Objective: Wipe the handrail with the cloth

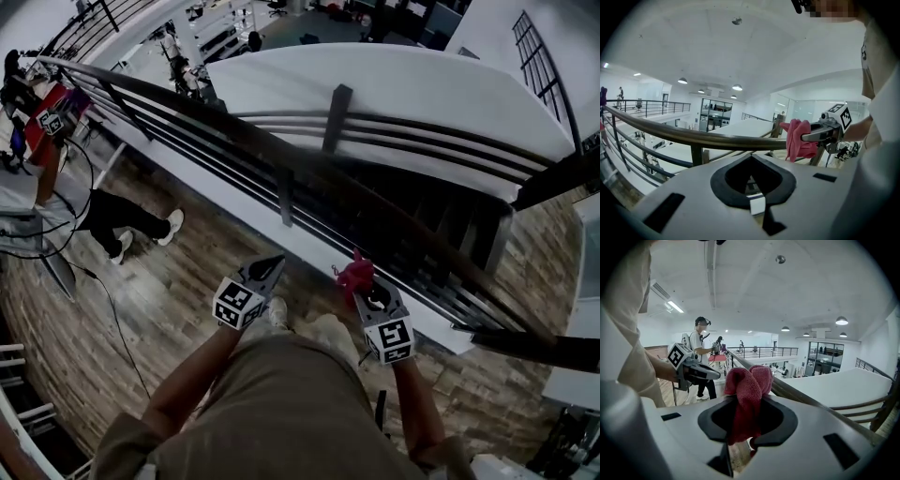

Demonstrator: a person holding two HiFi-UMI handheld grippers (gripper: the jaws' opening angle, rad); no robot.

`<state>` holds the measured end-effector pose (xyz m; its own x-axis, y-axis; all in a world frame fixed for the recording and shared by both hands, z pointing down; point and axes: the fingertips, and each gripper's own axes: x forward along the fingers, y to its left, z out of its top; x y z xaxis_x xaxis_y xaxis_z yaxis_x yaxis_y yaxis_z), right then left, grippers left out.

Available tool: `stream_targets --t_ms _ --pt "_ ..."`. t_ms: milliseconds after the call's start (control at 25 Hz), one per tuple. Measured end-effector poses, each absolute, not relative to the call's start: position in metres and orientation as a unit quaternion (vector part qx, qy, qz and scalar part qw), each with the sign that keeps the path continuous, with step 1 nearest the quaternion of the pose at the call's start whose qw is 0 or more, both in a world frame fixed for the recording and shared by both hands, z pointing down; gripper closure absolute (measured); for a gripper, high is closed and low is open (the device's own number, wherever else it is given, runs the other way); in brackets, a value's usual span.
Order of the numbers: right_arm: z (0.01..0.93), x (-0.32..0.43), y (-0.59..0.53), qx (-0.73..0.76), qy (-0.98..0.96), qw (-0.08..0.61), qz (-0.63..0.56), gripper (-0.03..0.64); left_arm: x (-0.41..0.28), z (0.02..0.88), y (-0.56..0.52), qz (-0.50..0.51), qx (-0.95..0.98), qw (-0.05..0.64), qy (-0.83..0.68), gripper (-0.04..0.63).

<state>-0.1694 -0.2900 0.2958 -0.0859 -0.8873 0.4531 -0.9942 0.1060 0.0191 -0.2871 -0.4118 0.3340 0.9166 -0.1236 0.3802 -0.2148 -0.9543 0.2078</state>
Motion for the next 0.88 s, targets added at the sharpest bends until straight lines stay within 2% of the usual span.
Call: stream_targets --t_ms 200,560,880 --pt "0.304 -0.165 -0.308 0.653 -0.717 0.173 0.17 0.515 -0.277 0.352 -0.446 0.197 0.967 0.134 -0.092 0.578" --pt "0.299 -0.108 -0.35 0.662 -0.715 0.149 0.171 0.515 -0.238 0.347 -0.48 0.191 0.963 0.142 -0.123 0.578" --pt "0.298 -0.103 -0.416 0.648 -0.729 0.133 0.175 0.515 -0.223 0.347 -0.528 0.163 0.964 0.165 -0.131 0.577"
